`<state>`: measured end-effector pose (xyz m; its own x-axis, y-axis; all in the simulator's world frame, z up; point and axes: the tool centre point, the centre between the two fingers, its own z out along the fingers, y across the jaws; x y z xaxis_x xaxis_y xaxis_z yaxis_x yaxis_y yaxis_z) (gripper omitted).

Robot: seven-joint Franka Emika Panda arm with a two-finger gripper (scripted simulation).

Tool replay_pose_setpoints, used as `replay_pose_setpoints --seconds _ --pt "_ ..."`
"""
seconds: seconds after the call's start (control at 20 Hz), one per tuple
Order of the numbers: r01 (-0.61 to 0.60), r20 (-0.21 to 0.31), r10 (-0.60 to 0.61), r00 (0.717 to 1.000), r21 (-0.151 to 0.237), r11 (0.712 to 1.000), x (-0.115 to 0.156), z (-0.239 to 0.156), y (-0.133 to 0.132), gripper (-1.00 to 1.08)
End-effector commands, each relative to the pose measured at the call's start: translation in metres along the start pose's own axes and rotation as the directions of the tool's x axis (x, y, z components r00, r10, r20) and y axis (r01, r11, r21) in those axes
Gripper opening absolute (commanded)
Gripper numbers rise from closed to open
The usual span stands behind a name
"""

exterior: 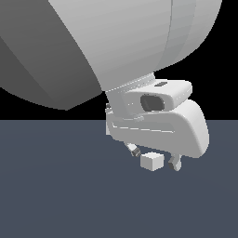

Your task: Plug the charger into the wall socket.

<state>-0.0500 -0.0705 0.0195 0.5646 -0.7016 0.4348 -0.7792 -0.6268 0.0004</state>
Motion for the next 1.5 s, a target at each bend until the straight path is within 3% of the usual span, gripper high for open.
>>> replay_pose_setpoints --seconds 0.0,0.15,0.2,0.9,1.45 --pt "-0.001 0.0 0.001 1.0 0.001 1.0 -0.003 0.005 0.0 1.0" --pt "-0.001 -0.001 0.001 1.0 0.001 1.0 -0.003 0.007 0.0 1.0" --pt "-0.001 -0.001 0.001 1.0 0.001 1.0 -0.003 0.007 0.0 -1.0" --pt "0.006 -0.002 -0.006 1.0 0.004 1.0 0.0 0.006 0.001 -1.0" --pt "0.178 -0.015 -0.177 0.984 0.087 0.98 0.013 -0.009 -0.016 -1.0"
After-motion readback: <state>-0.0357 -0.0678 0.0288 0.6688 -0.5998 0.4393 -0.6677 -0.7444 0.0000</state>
